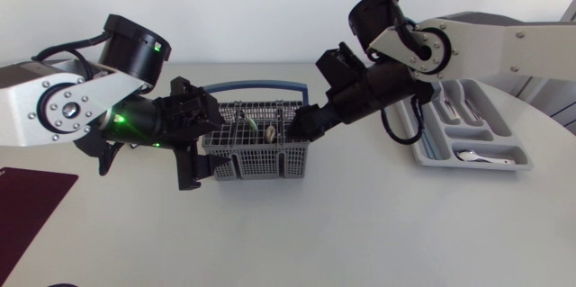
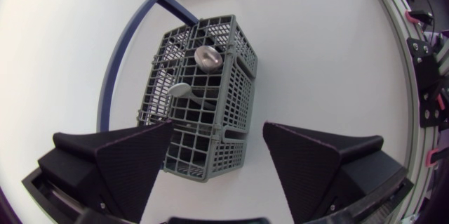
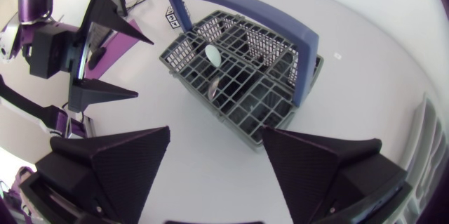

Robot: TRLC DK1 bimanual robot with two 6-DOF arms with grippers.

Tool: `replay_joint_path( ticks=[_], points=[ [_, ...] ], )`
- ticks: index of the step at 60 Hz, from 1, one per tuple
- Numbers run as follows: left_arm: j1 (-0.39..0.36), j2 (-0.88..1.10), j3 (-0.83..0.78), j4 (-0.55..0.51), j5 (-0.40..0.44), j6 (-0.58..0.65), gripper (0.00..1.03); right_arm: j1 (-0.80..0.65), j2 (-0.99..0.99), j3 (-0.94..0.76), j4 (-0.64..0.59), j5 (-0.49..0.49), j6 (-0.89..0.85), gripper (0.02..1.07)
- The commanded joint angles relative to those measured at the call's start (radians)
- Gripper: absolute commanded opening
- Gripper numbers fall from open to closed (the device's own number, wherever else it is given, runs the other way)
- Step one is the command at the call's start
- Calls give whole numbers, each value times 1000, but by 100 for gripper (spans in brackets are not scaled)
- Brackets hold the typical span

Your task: Transfer all utensils from the basket to the drawer tray.

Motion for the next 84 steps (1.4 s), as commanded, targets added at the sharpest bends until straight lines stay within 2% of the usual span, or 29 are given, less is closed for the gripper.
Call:
replay_joint_path(
  ticks=[1, 9, 20, 33, 47, 50, 84],
  points=[
    [13, 14, -25, 18, 23, 20, 89, 16, 44, 45, -7, -21, 53, 89],
    [21, 31, -33, 46, 39, 23, 89, 40, 75, 77, 3, -24, 93, 85],
    [36, 69, -36, 86, 68, 27, 89, 51, 143, 116, 20, -24, 132, 60],
    [63, 89, -40, 113, 108, 35, 89, 82, 196, 145, 46, -22, 178, 38],
    [96, 102, -50, 129, 134, 53, 89, 88, 225, 162, 57, -15, 187, 37],
    [100, 102, -51, 130, 138, 53, 89, 88, 230, 163, 60, -13, 187, 34],
    [100, 106, -63, 136, 148, 52, 89, 48, 181, 117, 72, -4, 199, 34]
  ],
)
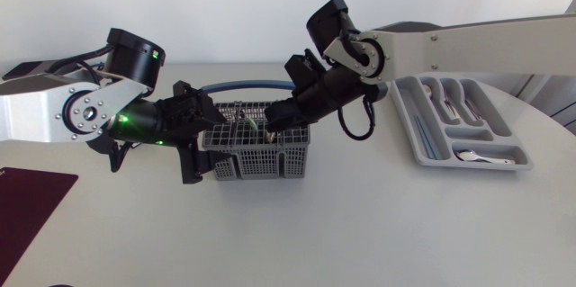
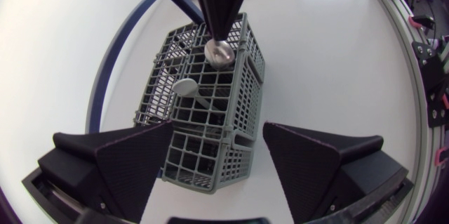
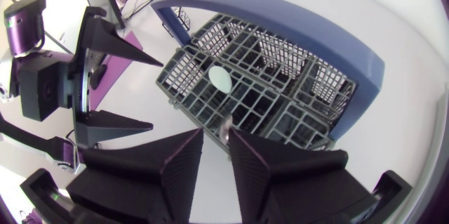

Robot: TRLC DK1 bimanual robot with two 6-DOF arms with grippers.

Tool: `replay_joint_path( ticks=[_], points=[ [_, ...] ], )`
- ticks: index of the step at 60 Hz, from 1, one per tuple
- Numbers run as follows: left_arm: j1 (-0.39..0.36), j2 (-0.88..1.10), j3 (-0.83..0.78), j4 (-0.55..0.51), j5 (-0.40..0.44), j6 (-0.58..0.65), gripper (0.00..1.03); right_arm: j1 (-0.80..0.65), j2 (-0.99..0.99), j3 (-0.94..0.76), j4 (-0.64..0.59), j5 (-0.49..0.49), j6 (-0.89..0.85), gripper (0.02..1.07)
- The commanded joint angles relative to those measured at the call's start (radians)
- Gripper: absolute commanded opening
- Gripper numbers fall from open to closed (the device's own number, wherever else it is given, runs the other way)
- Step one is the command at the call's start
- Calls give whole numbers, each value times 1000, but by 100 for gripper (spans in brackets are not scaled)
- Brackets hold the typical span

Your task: Transfer all utensils from the basket to the drawer tray.

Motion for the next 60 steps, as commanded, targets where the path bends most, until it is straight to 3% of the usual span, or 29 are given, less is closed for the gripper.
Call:
replay_joint_path(
  ticks=[1, 60],
  points=[
    [9, 26, -35, 7, 11, 25, 89, -14, -16, -23, 2, 3, 29, 34],
    [7, 26, -49, 17, 11, 25, 89, 20, 68, 32, 10, 5, 32, 34]
  ],
)
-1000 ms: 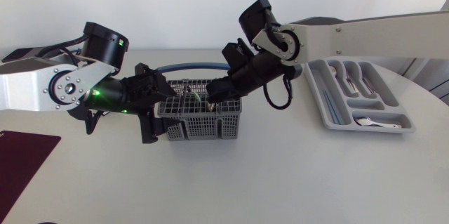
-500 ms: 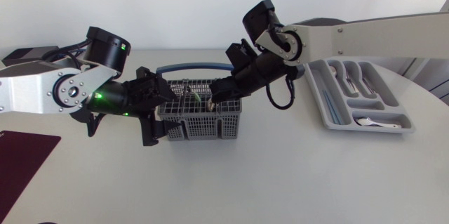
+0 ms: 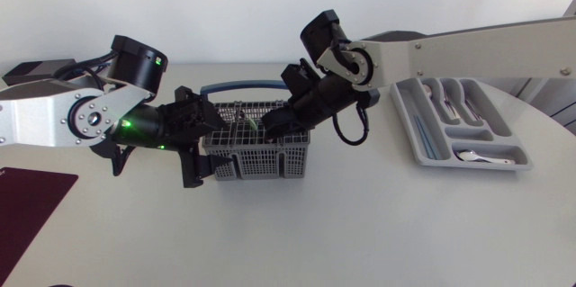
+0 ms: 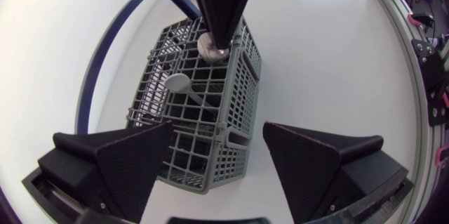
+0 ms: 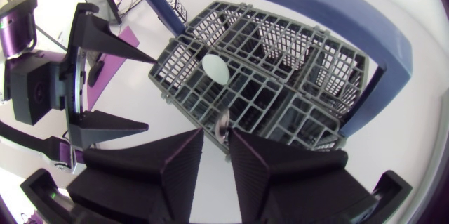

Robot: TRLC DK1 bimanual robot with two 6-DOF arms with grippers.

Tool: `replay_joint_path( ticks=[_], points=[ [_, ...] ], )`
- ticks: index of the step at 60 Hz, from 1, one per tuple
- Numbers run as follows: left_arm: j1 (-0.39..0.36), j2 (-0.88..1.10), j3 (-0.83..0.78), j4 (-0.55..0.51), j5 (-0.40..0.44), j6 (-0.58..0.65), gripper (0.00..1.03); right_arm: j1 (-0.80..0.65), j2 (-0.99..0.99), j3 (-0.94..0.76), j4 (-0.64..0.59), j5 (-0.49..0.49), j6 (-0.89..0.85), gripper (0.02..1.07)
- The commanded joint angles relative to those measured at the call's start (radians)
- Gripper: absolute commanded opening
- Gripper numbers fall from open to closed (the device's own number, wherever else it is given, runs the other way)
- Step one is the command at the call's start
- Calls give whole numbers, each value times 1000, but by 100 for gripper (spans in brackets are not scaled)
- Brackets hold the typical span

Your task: Transfer all utensils from the basket to the drawer tray.

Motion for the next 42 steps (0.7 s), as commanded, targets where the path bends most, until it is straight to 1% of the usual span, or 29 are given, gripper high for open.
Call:
replay_joint_path(
  ticks=[1, 8, 12, 21, 23, 27, 42],
  points=[
    [8, 15, -29, 1, 8, 24, 89, 8, 30, 28, 7, 1, 25, 34],
    [8, 13, -34, 3, 8, 26, 89, 11, 37, 31, 13, 3, 25, 32],
    [6, 13, -37, 3, 8, 26, 89, 11, 42, 28, 20, 3, 25, 29],
    [5, 12, -41, 3, 8, 24, 89, 11, 45, 20, 29, 0, 25, 20],
    [5, 10, -41, 3, 8, 24, 89, 11, 46, 20, 29, -5, 25, 16],
    [1, 10, -44, 3, 8, 24, 89, 12, 46, 19, 30, -8, 24, 12],
    [0, 1, -47, 3, 8, 18, 89, 22, 37, 11, 30, -26, 18, 9]
  ],
)
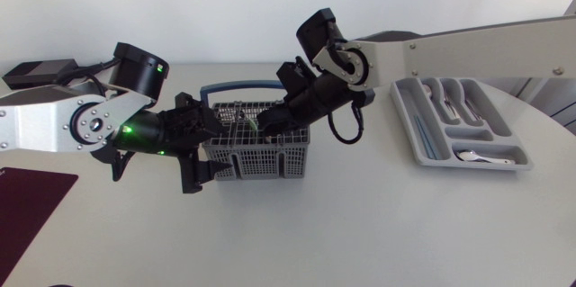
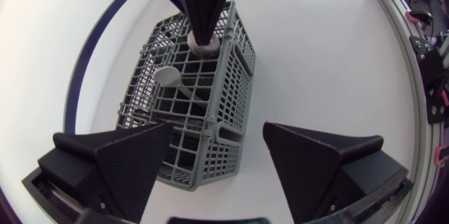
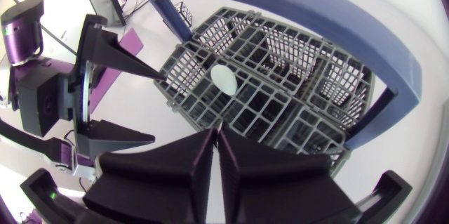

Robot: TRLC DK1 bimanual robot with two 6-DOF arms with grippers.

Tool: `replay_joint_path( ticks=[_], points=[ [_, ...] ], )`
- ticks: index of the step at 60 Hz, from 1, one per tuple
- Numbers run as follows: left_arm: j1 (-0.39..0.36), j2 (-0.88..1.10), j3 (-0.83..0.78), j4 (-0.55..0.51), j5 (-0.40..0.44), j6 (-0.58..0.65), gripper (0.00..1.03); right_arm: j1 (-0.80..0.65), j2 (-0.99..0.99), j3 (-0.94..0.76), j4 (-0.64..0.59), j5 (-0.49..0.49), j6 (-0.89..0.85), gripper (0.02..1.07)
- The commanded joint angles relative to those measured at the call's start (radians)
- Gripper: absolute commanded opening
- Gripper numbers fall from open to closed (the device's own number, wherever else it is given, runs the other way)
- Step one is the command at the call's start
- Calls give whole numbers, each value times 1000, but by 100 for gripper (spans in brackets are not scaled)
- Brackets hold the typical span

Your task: Transfer all utensils from the basket to the drawer tray.

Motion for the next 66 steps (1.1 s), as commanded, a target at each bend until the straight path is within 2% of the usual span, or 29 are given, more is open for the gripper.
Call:
replay_joint_path(
  ticks=[1, 42, 54, 66],
  points=[
    [-2, 0, -23, 2, 8, 18, 89, 11, 21, -5, 4, -17, 18, 8],
    [-20, -36, -37, -4, 6, 1, 89, -9, -94, -26, 2, -83, 18, 8],
    [-23, -49, -34, -10, 3, -7, 89, -49, -137, -5, -39, -152, 19, 8],
    [-32, -53, -27, -19, -5, -16, 89, -92, -179, 28, -90, -270, 27, 8]
  ],
)
